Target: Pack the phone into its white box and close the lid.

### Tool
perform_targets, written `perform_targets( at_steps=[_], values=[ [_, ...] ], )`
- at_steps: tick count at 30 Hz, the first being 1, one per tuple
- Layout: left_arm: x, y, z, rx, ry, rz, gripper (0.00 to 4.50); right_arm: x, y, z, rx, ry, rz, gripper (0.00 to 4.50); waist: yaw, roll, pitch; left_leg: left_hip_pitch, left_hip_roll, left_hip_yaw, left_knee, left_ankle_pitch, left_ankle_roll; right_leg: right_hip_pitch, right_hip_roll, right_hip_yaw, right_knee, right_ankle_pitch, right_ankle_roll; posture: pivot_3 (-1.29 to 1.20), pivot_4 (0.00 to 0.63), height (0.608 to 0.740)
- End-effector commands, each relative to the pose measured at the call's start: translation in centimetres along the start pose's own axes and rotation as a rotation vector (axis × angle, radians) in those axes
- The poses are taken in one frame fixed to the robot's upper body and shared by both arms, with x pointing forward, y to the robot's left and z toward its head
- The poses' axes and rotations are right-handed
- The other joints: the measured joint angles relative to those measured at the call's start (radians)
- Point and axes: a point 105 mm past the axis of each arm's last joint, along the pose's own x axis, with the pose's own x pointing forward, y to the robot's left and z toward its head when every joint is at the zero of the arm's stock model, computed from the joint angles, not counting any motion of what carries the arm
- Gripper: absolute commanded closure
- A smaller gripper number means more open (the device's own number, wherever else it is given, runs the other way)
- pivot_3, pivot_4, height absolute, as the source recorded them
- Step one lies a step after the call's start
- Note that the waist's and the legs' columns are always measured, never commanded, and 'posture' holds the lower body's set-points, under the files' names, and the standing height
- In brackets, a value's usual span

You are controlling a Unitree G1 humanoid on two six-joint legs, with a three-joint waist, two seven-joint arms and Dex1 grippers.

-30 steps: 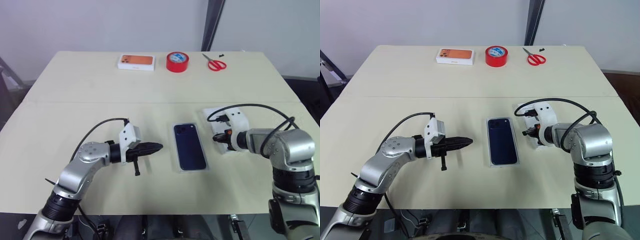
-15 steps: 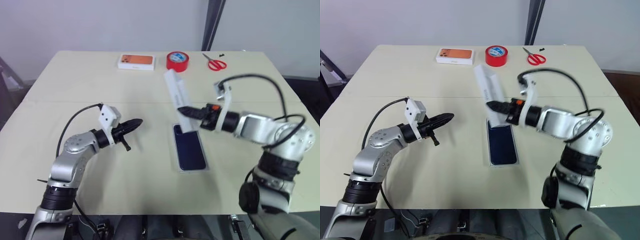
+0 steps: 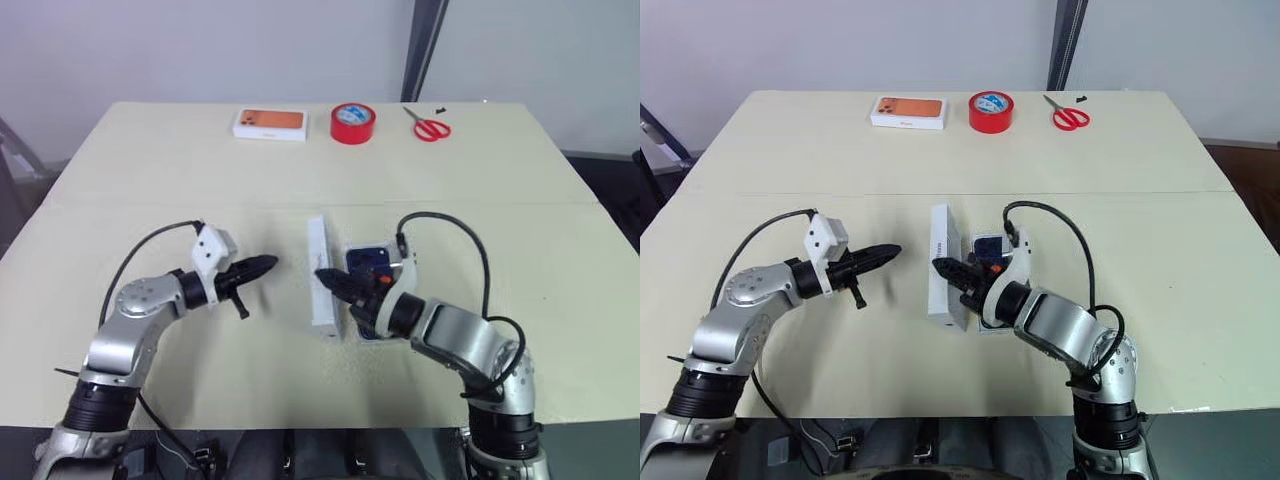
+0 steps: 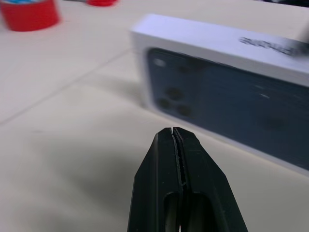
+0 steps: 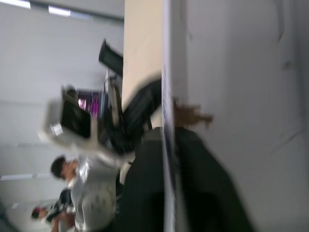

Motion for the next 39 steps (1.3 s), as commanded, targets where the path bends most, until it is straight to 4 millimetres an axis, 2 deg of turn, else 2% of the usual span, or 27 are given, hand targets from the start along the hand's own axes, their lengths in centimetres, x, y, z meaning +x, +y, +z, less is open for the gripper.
perform_targets(
  at_steps=[1, 3, 6, 9, 12, 15, 18, 21, 23, 25, 27, 30, 34, 39],
  values=[
    [1.5, -2.3, 0.1, 0.065, 0.015, -0.101, 4.46, -1.2, 1.8, 1.8, -0.191, 0.012, 0.068, 1.63, 0.0, 0.0, 0.0, 0.0, 0.0, 0.0, 0.0, 0.0, 0.0, 0.0, 0.0, 0.0, 0.0, 0.0, 0.0, 0.0, 0.15, 0.725],
    [2.7, -3.1, 0.2, 0.088, 0.014, -0.129, 4.46, -2.4, 1.9, 3.3, -0.398, 0.076, 0.011, 0.62, 0.003, 0.001, 0.001, 0.0, 0.0, 0.001, 0.0, 0.0, 0.0, 0.0, 0.0, 0.0, 0.0, 0.0, 0.0, 0.0, 0.15, 0.725],
    [4.3, -3.7, 0.9, 0.088, -0.012, -0.155, 4.46, -4.0, 1.3, 5.7, -0.605, 0.137, -0.117, 0.62, 0.009, 0.001, 0.0, -0.001, -0.001, 0.001, 0.001, 0.0, 0.001, 0.0, -0.001, 0.0, -0.001, 0.0, 0.0, 0.0, 0.15, 0.725],
    [5.6, -4.8, 1.3, 0.106, -0.019, -0.213, 4.46, -5.1, -0.4, 8.0, -0.776, 0.154, -0.27, 0.62, 0.008, 0.0, 0.0, -0.002, 0.001, -0.001, 0.0, -0.001, 0.001, 0.001, 0.001, -0.001, -0.003, 0.0, 0.0, 0.0, 0.15, 0.725],
    [6.8, -5.8, 1.5, 0.117, -0.02, -0.259, 4.46, -5.8, -1.8, 8.9, -0.933, 0.196, -0.371, 0.62, 0.006, 0.001, 0.0, -0.002, 0.001, 0.0, 0.0, -0.001, 0.001, 0.001, 0.002, -0.001, -0.003, 0.0, 0.0, 0.0, 0.15, 0.725],
    [7.6, -6.4, 1.9, 0.137, -0.03, -0.287, 4.46, -5.8, -1.9, 9.3, -1.016, 0.2, -0.364, 1.49, 0.006, 0.001, 0.0, -0.002, 0.001, -0.001, 0.0, -0.001, 0.001, 0.001, 0.002, -0.001, -0.003, 0.0, 0.0, 0.0, 0.15, 0.725],
    [8.0, -6.4, 2.6, 0.134, -0.055, -0.284, 4.46, -5.7, -1.6, 9.7, -1.097, 0.192, -0.355, 2.94, 0.008, 0.001, 0.0, -0.002, 0.001, -0.001, 0.0, -0.001, 0.001, 0.001, 0.002, -0.001, -0.003, 0.0, 0.0, 0.0, 0.15, 0.725],
    [7.5, -5.2, 4.0, 0.073, -0.115, -0.223, 4.46, -6.0, -1.8, 10.3, -1.262, 0.207, -0.41, 4.44, 0.009, 0.001, 0.0, -0.002, 0.001, -0.001, 0.001, -0.001, 0.001, 0.001, 0.001, -0.001, -0.003, 0.0, 0.0, 0.0, 0.15, 0.725],
    [6.7, -3.6, 4.9, 0.011, -0.153, -0.144, 4.46, -6.2, -2.3, 10.5, -1.387, 0.236, -0.454, 4.44, 0.008, 0.001, 0.0, -0.002, 0.001, -0.001, 0.001, -0.001, 0.001, 0.0, 0.001, -0.001, -0.003, 0.0, 0.0, 0.0, 0.15, 0.725],
    [5.9, -2.0, 4.9, -0.026, -0.14, -0.065, 4.46, -6.3, -2.8, 10.5, -1.454, 0.266, -0.462, 4.44, 0.006, 0.001, 0.0, -0.002, 0.001, -0.001, 0.001, -0.001, 0.001, 0.0, 0.001, -0.002, -0.003, 0.0, 0.0, 0.0, 0.15, 0.725],
    [5.0, -0.5, 3.4, -0.042, -0.043, 0.011, 4.46, -6.2, -3.1, 9.9, -1.529, 0.31, -0.449, 4.44, 0.006, 0.001, 0.0, -0.002, 0.001, -0.001, 0.001, 0.0, 0.001, 0.0, 0.001, -0.001, -0.003, 0.0, 0.0, 0.0, 0.15, 0.725],
    [4.4, 0.5, 1.1, -0.074, 0.098, 0.071, 4.46, -5.8, -3.5, 9.1, -1.585, 0.353, -0.414, 4.44, 0.007, 0.001, 0.0, -0.002, 0.001, -0.001, 0.001, 0.0, 0.001, 0.0, 0.002, -0.002, -0.003, 0.0, 0.0, 0.0, 0.15, 0.725],
    [4.9, -0.4, -1.1, -0.089, 0.245, 0.033, 4.46, -5.1, -3.7, 8.1, -1.588, 0.384, -0.369, 4.44, 0.011, 0.001, 0.0, -0.002, 0.0, -0.001, 0.001, 0.0, 0.001, 0.0, 0.001, -0.002, -0.003, 0.0, 0.0, 0.0, 0.15, 0.725],
    [6.6, -3.0, -0.5, -0.098, 0.226, -0.097, 4.46, -4.5, -3.7, 7.0, -1.587, 0.418, -0.325, 4.44, 0.012, 0.001, 0.0, -0.002, 0.0, -0.001, 0.001, 0.0, 0.001, 0.0, 0.001, -0.002, -0.003, 0.0, 0.0, 0.0, 0.15, 0.725]
  ],
)
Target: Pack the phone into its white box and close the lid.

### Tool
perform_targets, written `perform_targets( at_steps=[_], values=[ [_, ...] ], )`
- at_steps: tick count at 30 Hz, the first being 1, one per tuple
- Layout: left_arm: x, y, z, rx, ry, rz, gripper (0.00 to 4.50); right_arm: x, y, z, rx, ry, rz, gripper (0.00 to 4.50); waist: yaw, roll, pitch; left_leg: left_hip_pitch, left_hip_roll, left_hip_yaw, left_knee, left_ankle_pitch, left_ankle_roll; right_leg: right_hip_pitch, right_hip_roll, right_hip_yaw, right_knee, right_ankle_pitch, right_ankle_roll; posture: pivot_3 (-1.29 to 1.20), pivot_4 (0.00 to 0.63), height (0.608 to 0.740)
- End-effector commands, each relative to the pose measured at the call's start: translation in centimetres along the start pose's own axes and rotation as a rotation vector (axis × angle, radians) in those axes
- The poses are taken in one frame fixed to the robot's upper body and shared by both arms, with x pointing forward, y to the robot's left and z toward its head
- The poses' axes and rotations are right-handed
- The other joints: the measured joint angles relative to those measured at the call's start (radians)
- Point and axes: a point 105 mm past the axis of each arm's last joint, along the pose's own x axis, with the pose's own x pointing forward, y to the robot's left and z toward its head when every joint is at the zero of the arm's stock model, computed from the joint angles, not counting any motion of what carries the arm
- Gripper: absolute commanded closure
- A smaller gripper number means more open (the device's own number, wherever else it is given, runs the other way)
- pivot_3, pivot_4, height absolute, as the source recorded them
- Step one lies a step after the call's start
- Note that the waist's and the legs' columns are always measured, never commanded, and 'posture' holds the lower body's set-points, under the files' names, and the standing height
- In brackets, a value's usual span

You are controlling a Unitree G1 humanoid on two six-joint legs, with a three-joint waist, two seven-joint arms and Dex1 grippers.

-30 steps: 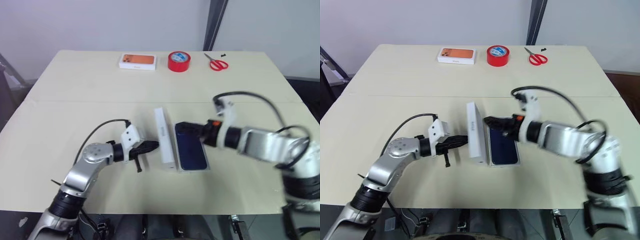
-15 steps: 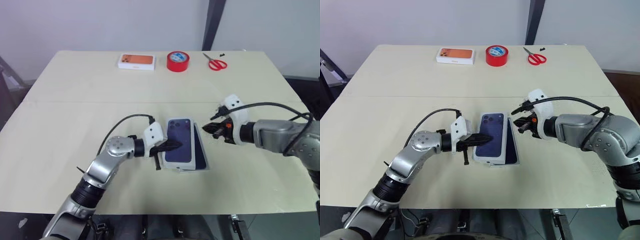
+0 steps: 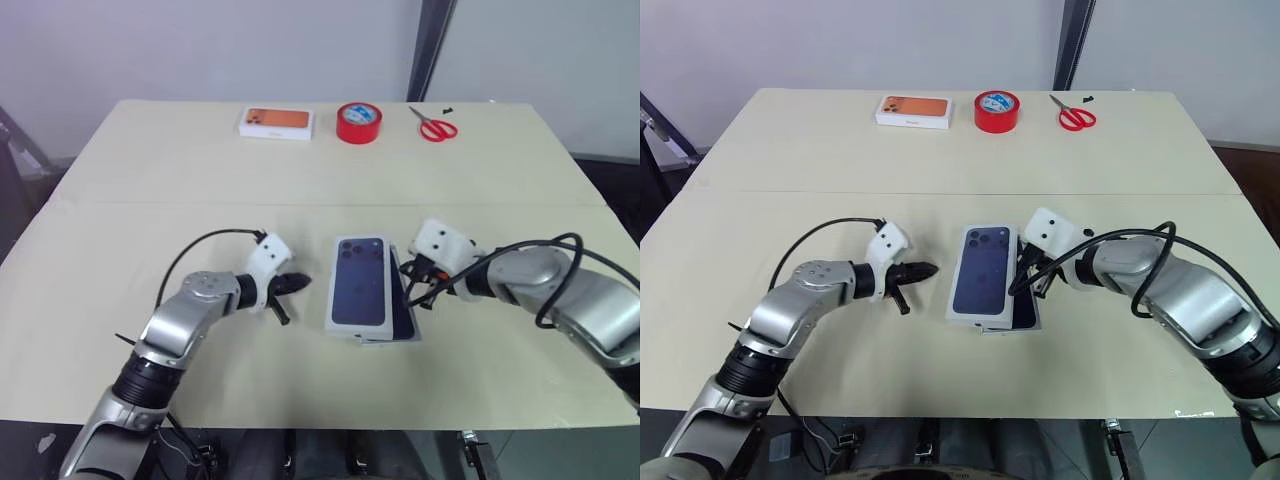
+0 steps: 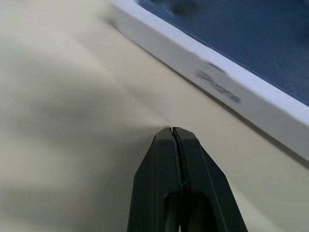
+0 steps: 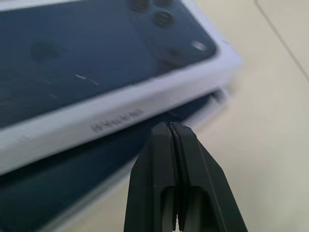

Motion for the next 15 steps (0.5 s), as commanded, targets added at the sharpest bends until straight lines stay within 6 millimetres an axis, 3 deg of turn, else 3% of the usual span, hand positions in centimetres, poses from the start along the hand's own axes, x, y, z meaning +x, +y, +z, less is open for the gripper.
perform_targets(
  at_steps=[1, 4, 9, 15],
  values=[
    [0.8, -2.2, 2.4, 0.056, -0.066, -0.109, 4.46, -0.3, 0.4, 1.0, -0.046, -0.028, 0.007, 4.44, 0.0, 0.0, 0.0, 0.0, 0.0, 0.0, 0.0, 0.0, 0.0, 0.0, 0.0, 0.0, 0.0, 0.0, 0.0, 0.0, 0.15, 0.725],
    [1.1, -4.2, 3.5, 0.074, -0.11, -0.207, 4.46, -0.7, 0.8, 0.9, -0.052, -0.021, 0.03, 4.44, -0.001, 0.0, 0.0, 0.0, 0.0, 0.0, 0.0, 0.0, 0.0, 0.0, 0.0, 0.0, 0.0, 0.0, 0.0, 0.0, 0.15, 0.725],
    [1.0, -6.0, 4.3, 0.08, -0.125, -0.294, 4.46, -1.8, 1.3, 0.3, -0.063, 0.013, 0.068, 4.44, -0.002, 0.0, 0.0, 0.0, 0.0, 0.0, 0.0, 0.0, 0.0, 0.0, 0.0, 0.0, 0.0, 0.0, 0.0, 0.0, 0.15, 0.725],
    [1.0, -6.4, 4.2, 0.094, -0.101, -0.324, 4.46, -2.4, 1.5, -0.3, -0.063, 0.039, 0.077, 4.44, -0.003, 0.0, 0.0, 0.0, 0.0, 0.0, 0.0, 0.0, 0.0, 0.0, 0.0, 0.0, 0.001, 0.0, 0.0, 0.0, 0.15, 0.725]
  ],
)
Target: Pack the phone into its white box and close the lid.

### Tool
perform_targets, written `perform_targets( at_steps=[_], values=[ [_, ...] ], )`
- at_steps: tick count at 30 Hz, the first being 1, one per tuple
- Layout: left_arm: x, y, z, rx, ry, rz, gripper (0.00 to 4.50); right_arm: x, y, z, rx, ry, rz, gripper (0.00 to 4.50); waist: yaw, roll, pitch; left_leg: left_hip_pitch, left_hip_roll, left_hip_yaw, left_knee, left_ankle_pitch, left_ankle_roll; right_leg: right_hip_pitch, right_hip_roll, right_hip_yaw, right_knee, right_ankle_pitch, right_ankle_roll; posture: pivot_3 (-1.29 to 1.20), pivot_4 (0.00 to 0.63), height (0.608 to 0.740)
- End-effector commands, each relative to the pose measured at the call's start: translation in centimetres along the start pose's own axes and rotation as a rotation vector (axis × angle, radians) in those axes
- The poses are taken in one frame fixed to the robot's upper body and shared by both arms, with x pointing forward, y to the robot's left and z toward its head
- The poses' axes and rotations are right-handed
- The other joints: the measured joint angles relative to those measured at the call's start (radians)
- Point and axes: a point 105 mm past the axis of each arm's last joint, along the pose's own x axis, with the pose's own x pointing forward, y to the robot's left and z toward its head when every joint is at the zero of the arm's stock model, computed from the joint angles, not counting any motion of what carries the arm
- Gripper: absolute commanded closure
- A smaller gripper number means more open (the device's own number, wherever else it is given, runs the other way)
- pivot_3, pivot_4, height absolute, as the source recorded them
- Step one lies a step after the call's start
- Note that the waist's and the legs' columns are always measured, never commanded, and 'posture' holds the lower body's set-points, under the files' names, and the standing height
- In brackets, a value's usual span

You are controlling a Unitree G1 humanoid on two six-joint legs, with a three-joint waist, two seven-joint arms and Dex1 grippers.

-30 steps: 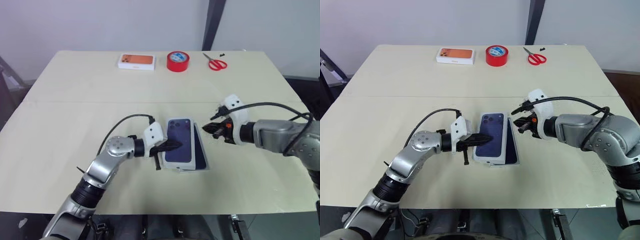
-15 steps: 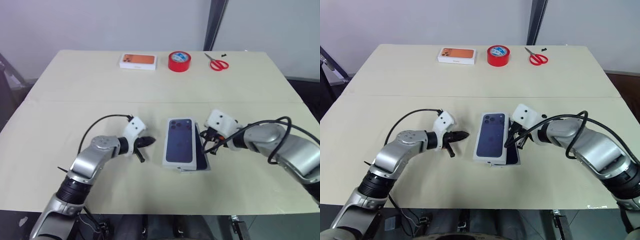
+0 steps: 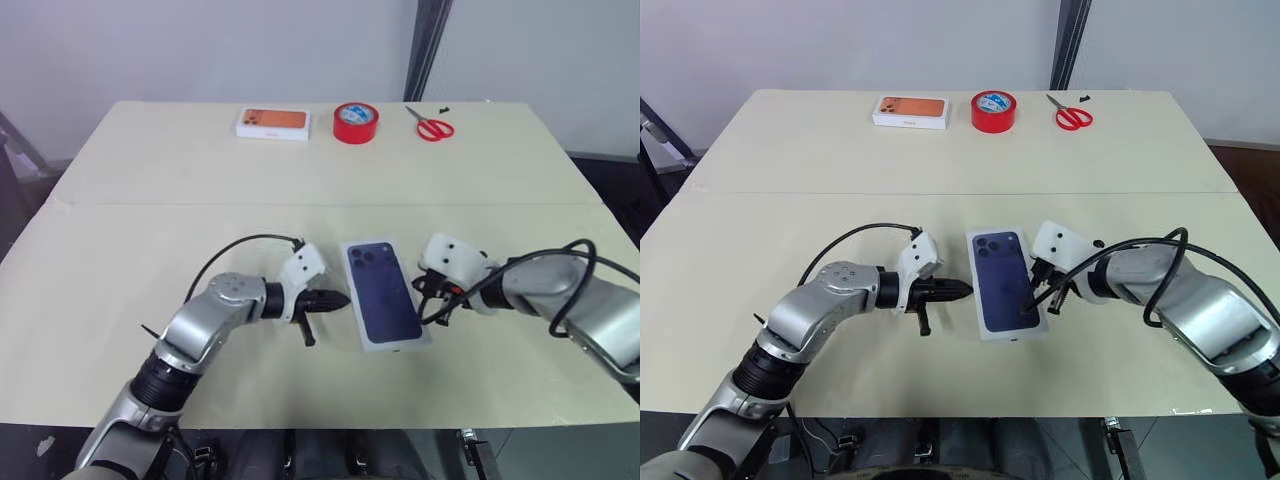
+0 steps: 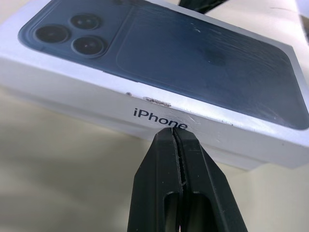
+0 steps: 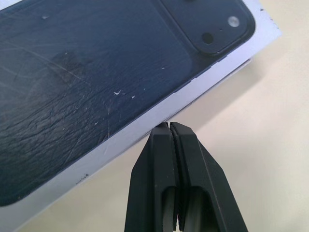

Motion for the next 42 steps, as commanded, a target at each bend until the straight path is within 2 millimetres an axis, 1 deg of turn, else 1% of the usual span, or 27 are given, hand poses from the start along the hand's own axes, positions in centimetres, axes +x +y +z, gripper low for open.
perform_targets(
  at_steps=[1, 6, 14, 21, 25, 29, 42],
  values=[
    [0.3, -1.2, 1.7, 0.063, -0.039, -0.06, 4.46, -0.6, 0.7, 1.1, -0.048, -0.041, 0.018, 4.44, 0.0, 0.0, 0.0, 0.0, 0.0, 0.0, 0.0, 0.0, 0.0, 0.0, 0.0, 0.0, 0.0, 0.0, 0.0, 0.0, 0.15, 0.725],
    [0.5, -0.8, 1.3, 0.075, -0.017, -0.044, 4.46, -0.4, 0.5, 0.8, -0.037, -0.031, -0.004, 4.44, 0.0, 0.0, 0.0, 0.0, 0.0, 0.0, 0.0, 0.0, 0.0, 0.0, 0.0, 0.0, 0.0, 0.0, 0.0, 0.0, 0.15, 0.725],
    [0.4, 0.8, 2.0, 0.045, -0.059, 0.04, 4.46, 0.3, -0.3, 1.1, -0.009, -0.051, -0.041, 4.44, 0.001, 0.0, 0.0, 0.0, 0.0, 0.0, 0.001, 0.0, 0.0, 0.0, 0.0, 0.0, 0.001, 0.0, 0.0, 0.0, 0.15, 0.725],
    [0.3, 1.4, 1.8, 0.036, -0.056, 0.066, 4.46, 0.4, -0.2, 1.4, -0.007, -0.058, -0.034, 4.44, 0.0, 0.0, 0.0, 0.0, -0.001, 0.0, 0.001, 0.0, 0.0, 0.0, 0.0, 0.0, 0.001, 0.0, 0.0, 0.0, 0.15, 0.725],
    [0.3, 1.3, 1.7, 0.032, -0.055, 0.052, 4.46, 0.5, -0.2, 1.3, -0.005, -0.053, -0.033, 4.44, 0.0, 0.0, 0.0, 0.0, -0.001, 0.0, 0.001, 0.0, 0.0, 0.0, 0.0, 0.0, 0.001, 0.0, 0.0, 0.0, 0.15, 0.725],
    [0.4, 0.6, 1.6, 0.046, -0.046, 0.014, 4.46, 0.4, -0.3, 1.0, 0.0, -0.044, -0.039, 4.44, 0.0, 0.0, 0.0, 0.0, -0.001, 0.0, 0.001, 0.0, 0.0, 0.0, 0.0, 0.0, 0.001, 0.0, 0.0, 0.0, 0.15, 0.725],
    [0.2, 0.3, 1.3, 0.052, -0.025, 0.0, 4.46, 0.4, -0.2, 0.4, 0.005, -0.028, -0.042, 4.44, 0.0, 0.0, 0.0, 0.0, -0.001, 0.0, 0.001, 0.0, 0.0, 0.0, 0.0, 0.0, 0.002, 0.0, 0.0, 0.0, 0.15, 0.725]
  ],
)
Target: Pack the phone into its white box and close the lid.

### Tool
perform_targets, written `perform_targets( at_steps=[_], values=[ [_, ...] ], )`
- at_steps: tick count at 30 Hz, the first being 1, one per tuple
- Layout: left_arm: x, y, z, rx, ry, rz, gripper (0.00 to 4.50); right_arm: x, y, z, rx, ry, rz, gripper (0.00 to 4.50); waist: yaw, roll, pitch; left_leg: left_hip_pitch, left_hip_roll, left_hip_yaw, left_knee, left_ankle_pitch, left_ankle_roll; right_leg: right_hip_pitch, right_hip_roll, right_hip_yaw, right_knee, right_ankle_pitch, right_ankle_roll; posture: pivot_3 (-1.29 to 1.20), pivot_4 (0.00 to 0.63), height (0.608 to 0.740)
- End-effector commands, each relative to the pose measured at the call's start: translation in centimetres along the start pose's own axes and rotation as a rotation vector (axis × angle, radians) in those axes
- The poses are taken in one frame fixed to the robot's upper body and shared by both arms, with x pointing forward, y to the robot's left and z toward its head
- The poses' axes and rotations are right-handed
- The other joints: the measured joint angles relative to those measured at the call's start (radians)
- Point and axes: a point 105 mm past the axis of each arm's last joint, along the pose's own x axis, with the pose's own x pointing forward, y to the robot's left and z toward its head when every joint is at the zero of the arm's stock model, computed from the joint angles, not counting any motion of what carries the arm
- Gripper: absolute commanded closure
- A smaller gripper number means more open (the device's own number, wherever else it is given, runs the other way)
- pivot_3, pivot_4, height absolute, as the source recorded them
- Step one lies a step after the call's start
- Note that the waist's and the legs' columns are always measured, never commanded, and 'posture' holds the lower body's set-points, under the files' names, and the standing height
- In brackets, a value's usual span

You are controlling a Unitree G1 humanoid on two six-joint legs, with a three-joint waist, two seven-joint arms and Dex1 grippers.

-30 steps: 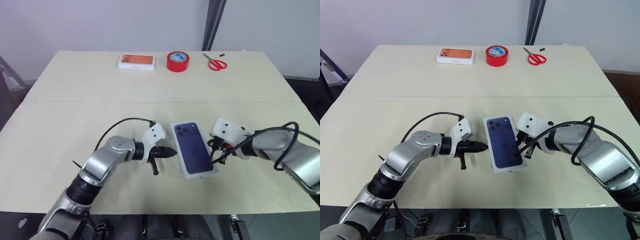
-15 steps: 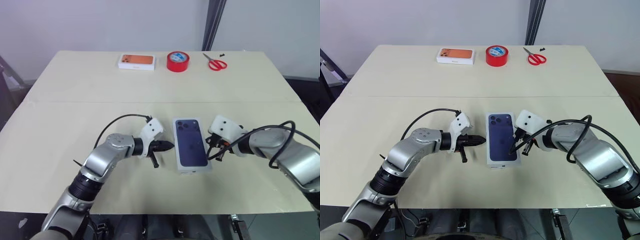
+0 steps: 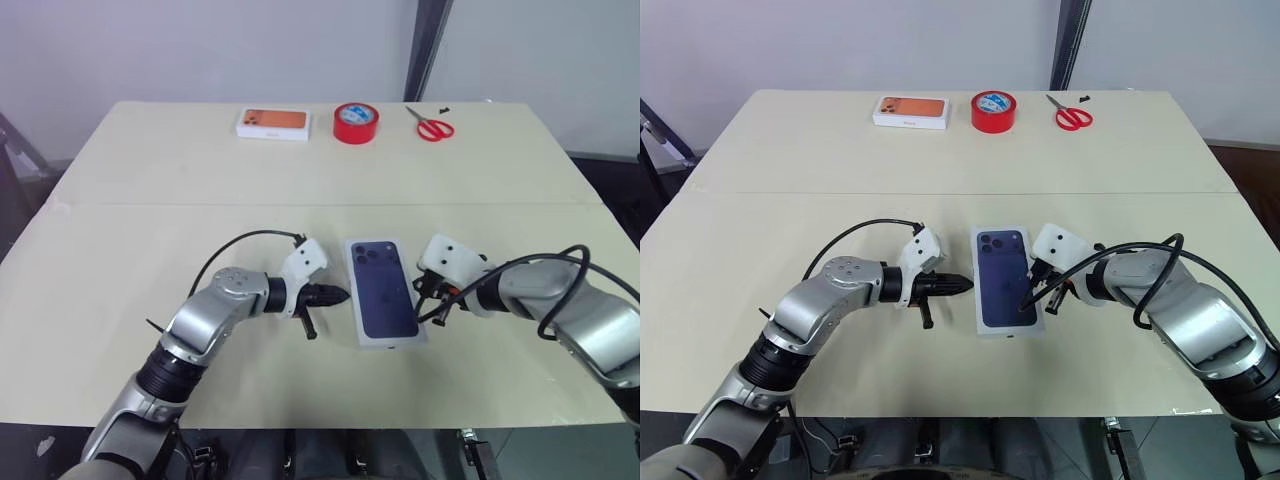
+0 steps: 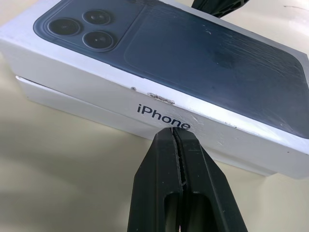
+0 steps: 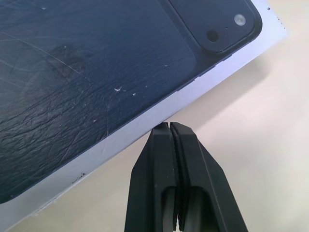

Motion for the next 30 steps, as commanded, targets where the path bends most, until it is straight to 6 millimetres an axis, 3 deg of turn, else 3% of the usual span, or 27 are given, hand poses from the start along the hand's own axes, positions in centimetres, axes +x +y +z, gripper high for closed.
perform_targets(
  at_steps=[1, 30],
  values=[
    [0.0, -1.0, 1.3, 0.052, -0.039, -0.038, 4.46, -0.5, 0.0, 0.8, -0.031, -0.035, -0.009, 4.44, 0.0, 0.0, 0.0, 0.0, 0.0, 0.0, 0.0, 0.0, 0.0, 0.0, 0.0, 0.0, 0.0, 0.0, 0.0, 0.0, 0.15, 0.725],
    [0.2, -0.5, 0.8, 0.042, -0.014, -0.012, 4.46, 0.0, -1.1, -0.3, -0.008, -0.007, -0.059, 4.44, 0.001, 0.0, 0.0, 0.0, 0.0, 0.0, 0.0, 0.0, 0.0, 0.0, 0.0, 0.0, 0.0, 0.0, 0.0, 0.0, 0.15, 0.725]
  ],
)
